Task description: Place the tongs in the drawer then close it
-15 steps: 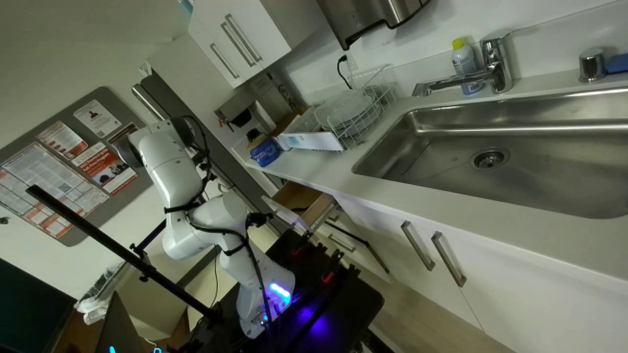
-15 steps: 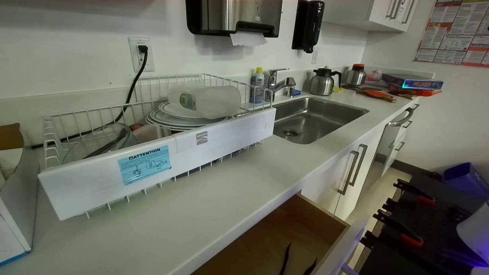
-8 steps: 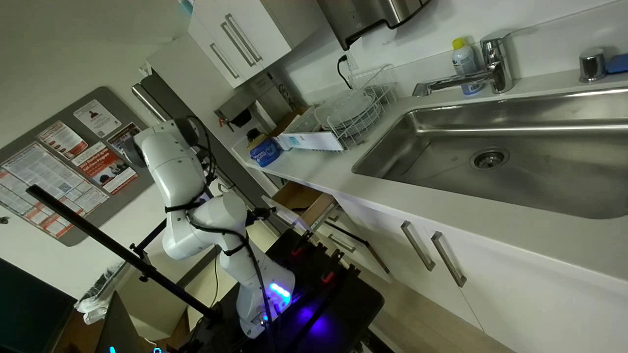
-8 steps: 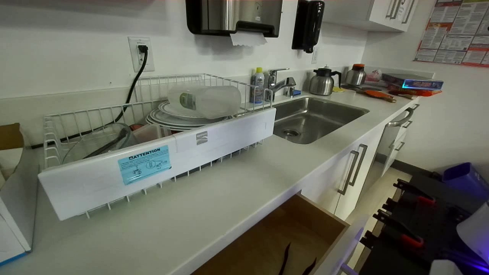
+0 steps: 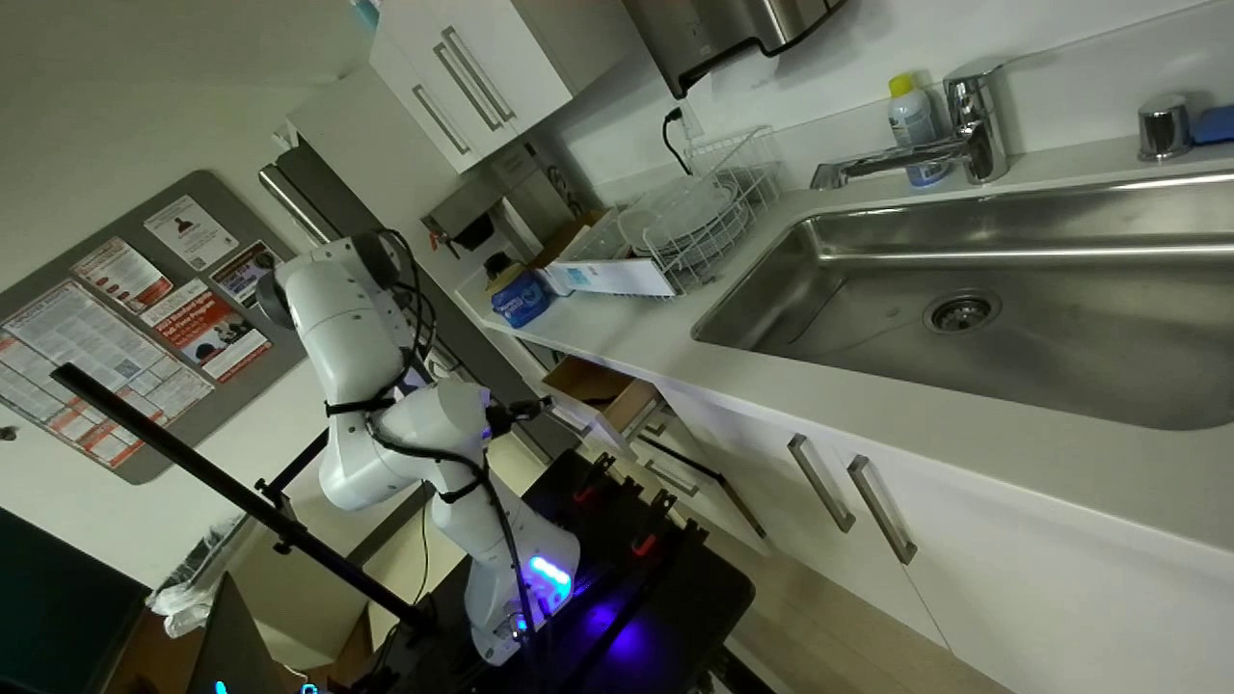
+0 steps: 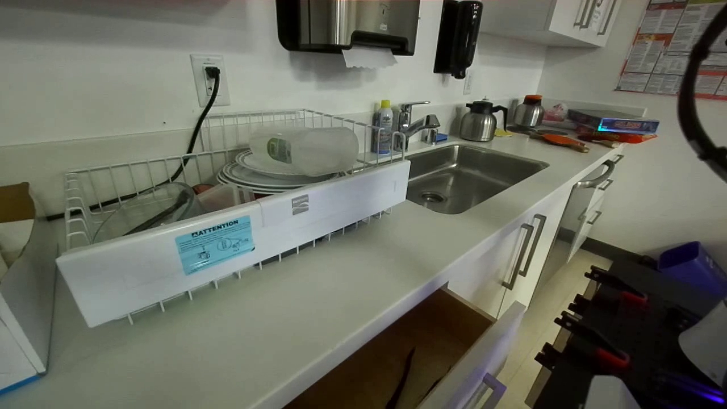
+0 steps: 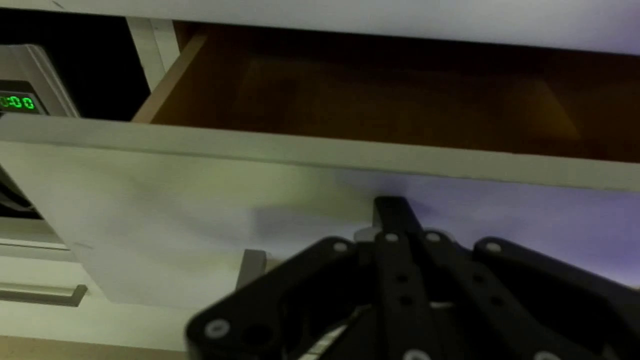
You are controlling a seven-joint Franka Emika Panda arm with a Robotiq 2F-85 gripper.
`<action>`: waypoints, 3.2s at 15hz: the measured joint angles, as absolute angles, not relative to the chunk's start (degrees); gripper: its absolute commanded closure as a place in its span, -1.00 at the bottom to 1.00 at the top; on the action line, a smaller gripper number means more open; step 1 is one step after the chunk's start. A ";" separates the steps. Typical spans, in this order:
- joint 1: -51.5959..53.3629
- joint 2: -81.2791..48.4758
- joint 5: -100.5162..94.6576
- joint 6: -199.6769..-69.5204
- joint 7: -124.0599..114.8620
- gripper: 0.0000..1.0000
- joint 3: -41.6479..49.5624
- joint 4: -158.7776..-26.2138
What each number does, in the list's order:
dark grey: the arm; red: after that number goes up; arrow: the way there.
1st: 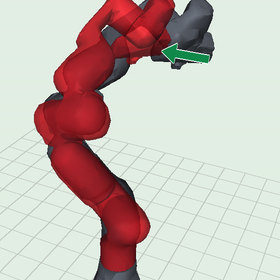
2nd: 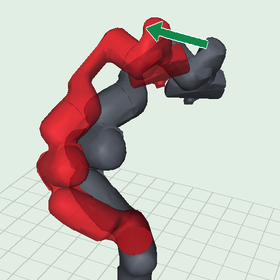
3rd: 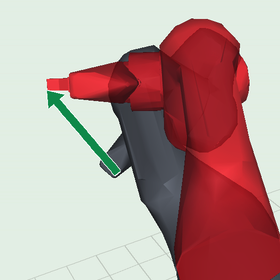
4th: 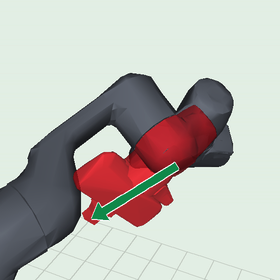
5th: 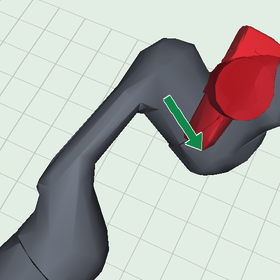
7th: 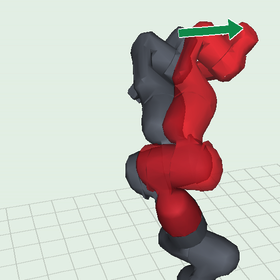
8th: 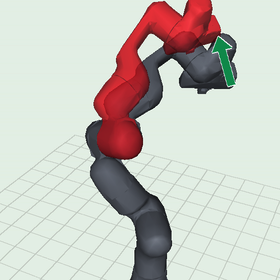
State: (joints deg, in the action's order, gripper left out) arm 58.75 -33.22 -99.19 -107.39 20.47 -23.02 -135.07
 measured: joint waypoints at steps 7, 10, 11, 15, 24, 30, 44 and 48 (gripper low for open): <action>56.64 -33.43 -103.40 -106.59 23.65 1.00 -20.90 -133.22; 54.79 -33.57 -106.28 -106.60 24.77 1.00 -20.13 -133.20; 54.11 -33.67 -107.31 -106.61 25.29 1.00 -19.81 -133.20; 50.87 -34.36 -111.46 -106.62 26.73 1.00 -18.51 -133.12; 46.69 -35.68 -111.45 -106.61 29.62 1.00 -19.99 -132.45; 48.80 -31.65 -89.82 -101.12 37.21 1.00 -29.93 -132.45; 46.89 -2.68 -49.69 -92.47 27.73 1.00 -36.93 -143.29; 47.05 7.81 -41.82 -90.18 25.36 1.00 -36.86 -148.32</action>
